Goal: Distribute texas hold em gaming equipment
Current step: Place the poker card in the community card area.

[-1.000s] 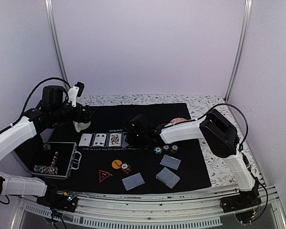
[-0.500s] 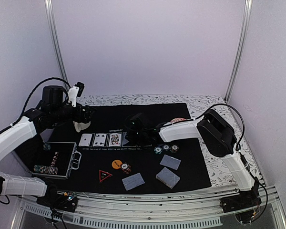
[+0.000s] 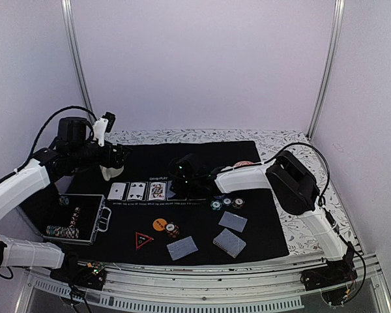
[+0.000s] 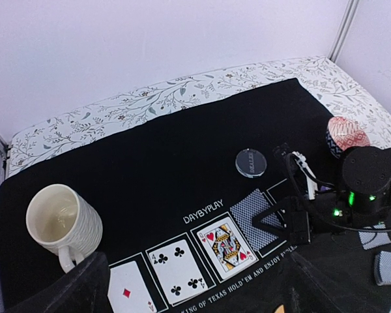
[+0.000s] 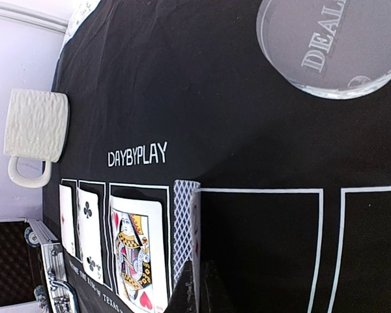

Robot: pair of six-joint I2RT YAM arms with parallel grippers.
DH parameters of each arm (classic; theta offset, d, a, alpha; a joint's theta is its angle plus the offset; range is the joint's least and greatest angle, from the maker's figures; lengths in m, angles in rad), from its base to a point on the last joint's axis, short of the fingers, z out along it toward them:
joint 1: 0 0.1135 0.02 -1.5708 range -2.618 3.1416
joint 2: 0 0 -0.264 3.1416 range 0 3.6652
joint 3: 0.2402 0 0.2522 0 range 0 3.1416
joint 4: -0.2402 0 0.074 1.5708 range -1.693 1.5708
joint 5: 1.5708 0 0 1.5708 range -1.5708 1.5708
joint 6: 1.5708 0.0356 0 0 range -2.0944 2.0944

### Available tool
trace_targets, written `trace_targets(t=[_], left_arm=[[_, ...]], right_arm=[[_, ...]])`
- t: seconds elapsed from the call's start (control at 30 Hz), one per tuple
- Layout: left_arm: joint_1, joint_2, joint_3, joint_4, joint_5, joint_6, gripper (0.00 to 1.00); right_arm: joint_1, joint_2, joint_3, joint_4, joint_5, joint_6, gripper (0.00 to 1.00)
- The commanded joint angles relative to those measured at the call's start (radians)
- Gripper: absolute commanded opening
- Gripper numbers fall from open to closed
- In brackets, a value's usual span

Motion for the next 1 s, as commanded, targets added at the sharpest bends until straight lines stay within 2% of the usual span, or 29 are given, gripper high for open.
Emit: trace_targets(t=[0.0, 0.57, 0.97], left_arm=[[0.001, 0.006, -0.009, 0.011, 0.003, 0.001, 0.92], [0.001, 0.006, -0.009, 0.009, 0.004, 0.002, 0.92], [0.001, 0.007, -0.009, 0.009, 0.004, 0.002, 0.92]], right_arm=[[-0.005, 0.009, 0.007, -0.038, -0.009, -0.036, 0.02], [-0.004, -0.076, -0.101, -0.023, 0.019, -0.046, 0.02], [-0.004, -0.035, -0.068, -0.013, -0.022, -0.053, 0.02]])
